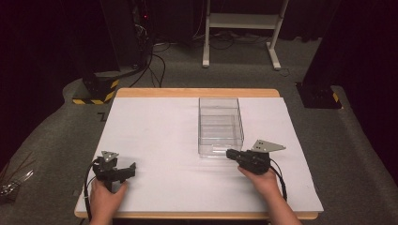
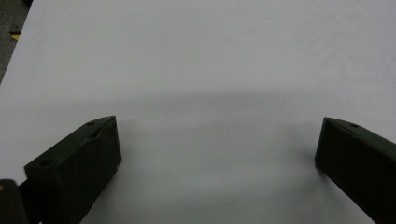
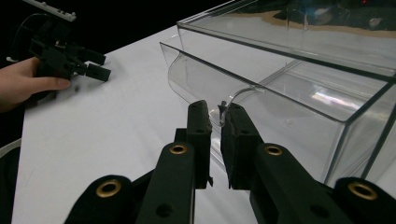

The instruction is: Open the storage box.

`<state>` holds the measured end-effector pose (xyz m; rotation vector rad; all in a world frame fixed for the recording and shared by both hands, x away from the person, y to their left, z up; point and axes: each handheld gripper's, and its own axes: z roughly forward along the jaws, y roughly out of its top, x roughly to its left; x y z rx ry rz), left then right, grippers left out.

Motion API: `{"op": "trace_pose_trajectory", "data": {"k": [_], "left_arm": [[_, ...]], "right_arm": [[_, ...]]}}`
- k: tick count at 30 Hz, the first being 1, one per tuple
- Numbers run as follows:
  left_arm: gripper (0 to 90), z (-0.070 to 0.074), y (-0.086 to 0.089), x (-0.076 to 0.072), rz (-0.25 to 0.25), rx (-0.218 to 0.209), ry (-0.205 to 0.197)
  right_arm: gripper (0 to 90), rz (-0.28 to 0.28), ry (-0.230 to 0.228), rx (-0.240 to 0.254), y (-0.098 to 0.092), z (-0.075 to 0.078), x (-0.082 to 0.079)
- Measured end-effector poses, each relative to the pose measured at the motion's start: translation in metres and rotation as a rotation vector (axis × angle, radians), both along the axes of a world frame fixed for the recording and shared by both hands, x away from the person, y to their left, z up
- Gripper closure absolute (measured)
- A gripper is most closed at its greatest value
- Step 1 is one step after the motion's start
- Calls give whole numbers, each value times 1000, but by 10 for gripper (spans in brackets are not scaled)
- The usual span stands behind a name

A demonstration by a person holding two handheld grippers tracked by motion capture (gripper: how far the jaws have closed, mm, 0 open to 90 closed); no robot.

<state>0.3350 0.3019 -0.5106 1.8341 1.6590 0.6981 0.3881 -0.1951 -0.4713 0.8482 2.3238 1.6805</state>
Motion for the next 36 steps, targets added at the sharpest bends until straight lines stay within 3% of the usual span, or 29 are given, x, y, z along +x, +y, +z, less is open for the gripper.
{"op": "trace_pose_trajectory", "data": {"k": [36], "left_arm": [[5, 0, 0, 0, 0, 0, 0]], "right_arm": [[842, 72, -8, -18, -6, 0, -54]]}}
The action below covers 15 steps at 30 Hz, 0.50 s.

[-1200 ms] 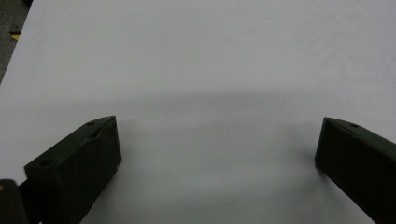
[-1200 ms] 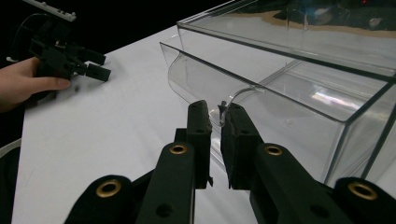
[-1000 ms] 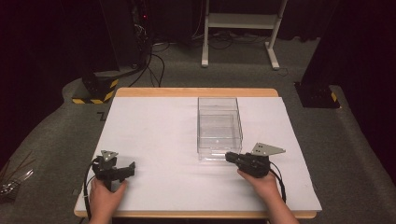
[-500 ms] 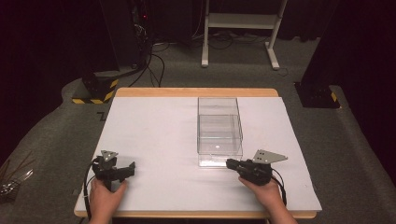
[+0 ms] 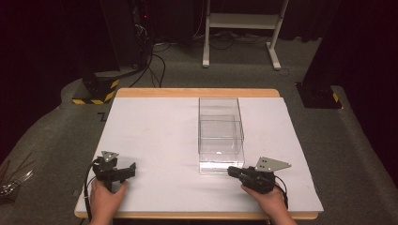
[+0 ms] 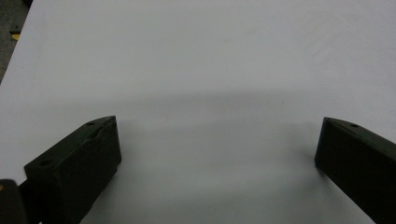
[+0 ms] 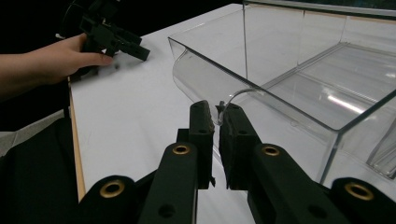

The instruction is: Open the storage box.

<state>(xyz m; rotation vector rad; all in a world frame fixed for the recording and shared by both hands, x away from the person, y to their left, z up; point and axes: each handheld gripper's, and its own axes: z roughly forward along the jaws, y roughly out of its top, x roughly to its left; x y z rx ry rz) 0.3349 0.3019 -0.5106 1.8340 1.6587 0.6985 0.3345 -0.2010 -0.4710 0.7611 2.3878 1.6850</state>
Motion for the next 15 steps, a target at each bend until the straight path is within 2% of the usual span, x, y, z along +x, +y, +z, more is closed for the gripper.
{"op": "trace_pose_trajectory", "data": {"k": [15], "left_arm": [[5, 0, 0, 0, 0, 0, 0]], "right_arm": [[850, 30, -2, -10, 1, -2, -20]]}}
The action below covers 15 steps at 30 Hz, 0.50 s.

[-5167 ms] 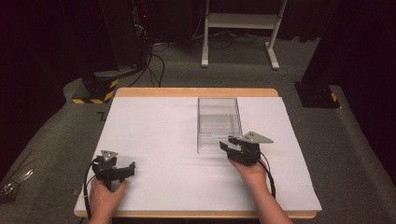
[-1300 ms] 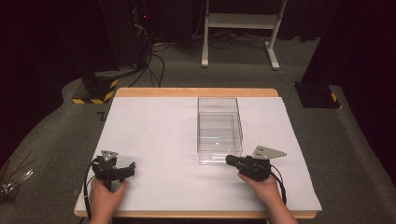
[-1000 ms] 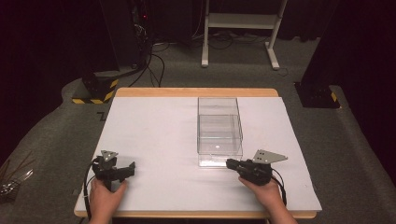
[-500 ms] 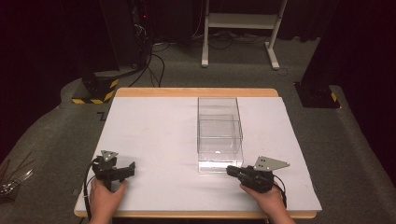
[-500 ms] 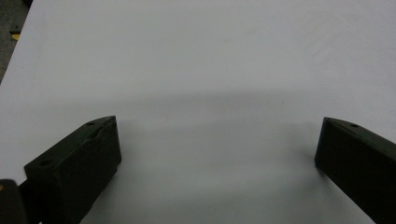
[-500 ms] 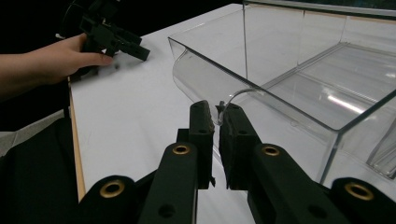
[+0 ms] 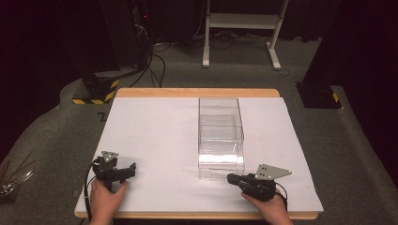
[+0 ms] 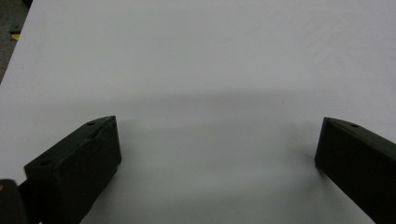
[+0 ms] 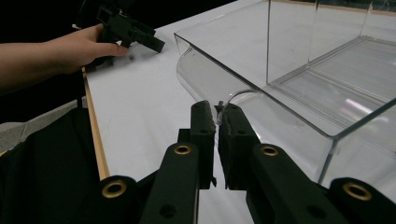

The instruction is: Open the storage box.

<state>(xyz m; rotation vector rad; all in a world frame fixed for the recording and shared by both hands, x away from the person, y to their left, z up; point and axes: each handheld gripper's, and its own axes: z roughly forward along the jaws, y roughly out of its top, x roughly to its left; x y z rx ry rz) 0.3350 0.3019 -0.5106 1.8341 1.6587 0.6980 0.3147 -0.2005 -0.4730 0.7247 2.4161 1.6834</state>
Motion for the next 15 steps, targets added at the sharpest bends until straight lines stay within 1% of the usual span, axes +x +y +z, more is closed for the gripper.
{"op": "trace_pose_trajectory", "data": {"k": [7, 9, 15], "left_arm": [[5, 0, 0, 0, 0, 0, 0], [5, 0, 0, 0, 0, 0, 0], [5, 0, 0, 0, 0, 0, 0]], "right_arm": [[850, 13, -1, -11, -3, -1, -10], [848, 15, -3, -14, -7, 0, -14], [845, 15, -3, -7, -12, -1, -18]]}}
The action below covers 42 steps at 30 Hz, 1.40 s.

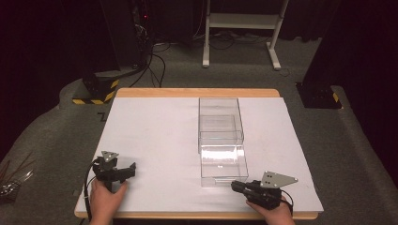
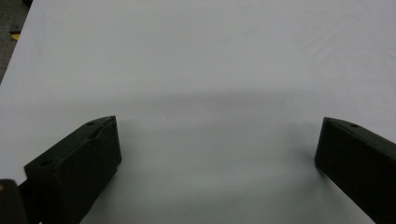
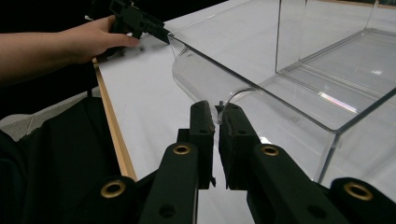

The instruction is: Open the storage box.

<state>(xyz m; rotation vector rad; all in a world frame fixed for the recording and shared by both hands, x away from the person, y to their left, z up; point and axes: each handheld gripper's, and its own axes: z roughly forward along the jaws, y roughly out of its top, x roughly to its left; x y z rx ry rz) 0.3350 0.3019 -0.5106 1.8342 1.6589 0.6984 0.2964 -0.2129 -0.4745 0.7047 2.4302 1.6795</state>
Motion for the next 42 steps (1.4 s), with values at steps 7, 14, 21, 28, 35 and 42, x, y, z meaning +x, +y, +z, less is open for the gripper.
{"op": "trace_pose_trajectory", "data": {"k": [7, 14, 21, 28, 35, 42], "left_arm": [[5, 0, 0, 0, 0, 0, 0], [5, 0, 0, 0, 0, 0, 0], [5, 0, 0, 0, 0, 0, 0], [5, 0, 0, 0, 0, 0, 0], [5, 0, 0, 0, 0, 0, 0], [5, 0, 0, 0, 0, 0, 0]], "right_arm": [[779, -14, -4, -6, 0, 2, -2], [753, -52, -38, 7, -13, 12, -9], [740, -123, -88, 54, -26, 24, -9], [685, -257, -124, 64, -37, 28, 3], [633, -402, -132, 9, -49, 19, 18], [589, -542, -109, -62, -68, 1, 33]]}}
